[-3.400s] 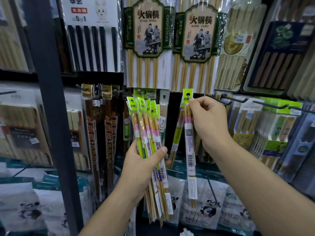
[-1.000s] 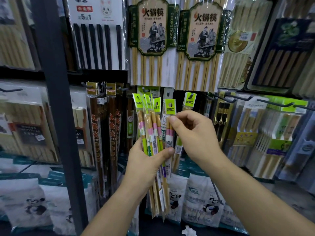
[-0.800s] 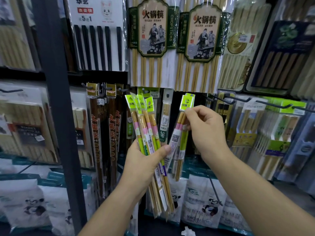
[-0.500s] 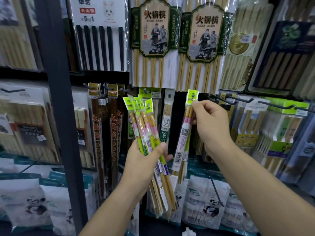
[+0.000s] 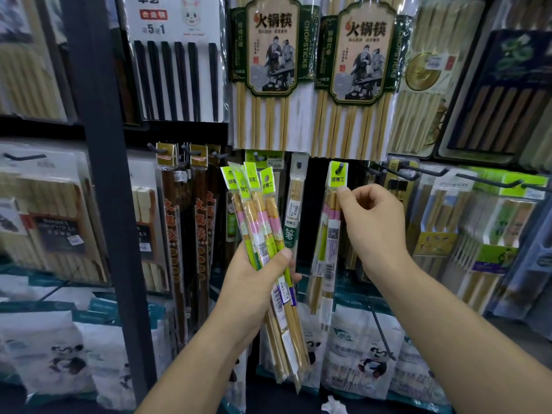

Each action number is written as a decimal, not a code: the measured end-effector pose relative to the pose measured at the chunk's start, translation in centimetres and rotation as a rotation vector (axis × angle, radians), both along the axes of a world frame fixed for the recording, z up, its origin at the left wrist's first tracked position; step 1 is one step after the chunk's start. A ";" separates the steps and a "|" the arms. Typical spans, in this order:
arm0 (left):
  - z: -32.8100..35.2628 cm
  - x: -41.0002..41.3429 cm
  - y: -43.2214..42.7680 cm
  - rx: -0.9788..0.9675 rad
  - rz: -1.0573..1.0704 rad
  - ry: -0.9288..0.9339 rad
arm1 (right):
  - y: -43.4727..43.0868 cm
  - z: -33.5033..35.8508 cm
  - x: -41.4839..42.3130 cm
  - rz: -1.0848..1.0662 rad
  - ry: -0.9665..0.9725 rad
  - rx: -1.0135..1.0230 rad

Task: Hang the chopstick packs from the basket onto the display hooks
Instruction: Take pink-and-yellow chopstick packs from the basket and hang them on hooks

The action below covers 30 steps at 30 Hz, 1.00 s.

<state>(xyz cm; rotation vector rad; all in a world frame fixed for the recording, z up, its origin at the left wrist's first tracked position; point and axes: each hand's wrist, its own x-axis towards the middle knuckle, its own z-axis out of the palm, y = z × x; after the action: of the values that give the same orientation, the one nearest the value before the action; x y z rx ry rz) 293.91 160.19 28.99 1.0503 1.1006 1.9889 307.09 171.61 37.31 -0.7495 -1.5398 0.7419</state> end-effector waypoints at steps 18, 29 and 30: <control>-0.2 -0.3 0.2 0.060 0.053 0.021 | -2.5 0.4 -0.6 0.240 -0.003 0.050; -0.5 -0.1 0.2 0.047 -0.019 0.039 | -0.8 0.8 -0.3 0.168 0.028 -0.039; -0.6 -0.1 0.2 0.037 -0.015 0.057 | -0.8 0.7 -0.3 0.163 0.026 -0.041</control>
<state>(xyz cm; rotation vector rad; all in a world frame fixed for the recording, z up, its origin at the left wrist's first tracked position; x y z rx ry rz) 293.78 160.40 28.43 1.1376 1.0862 1.9853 306.77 170.81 38.02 -0.6467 -1.5790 0.9028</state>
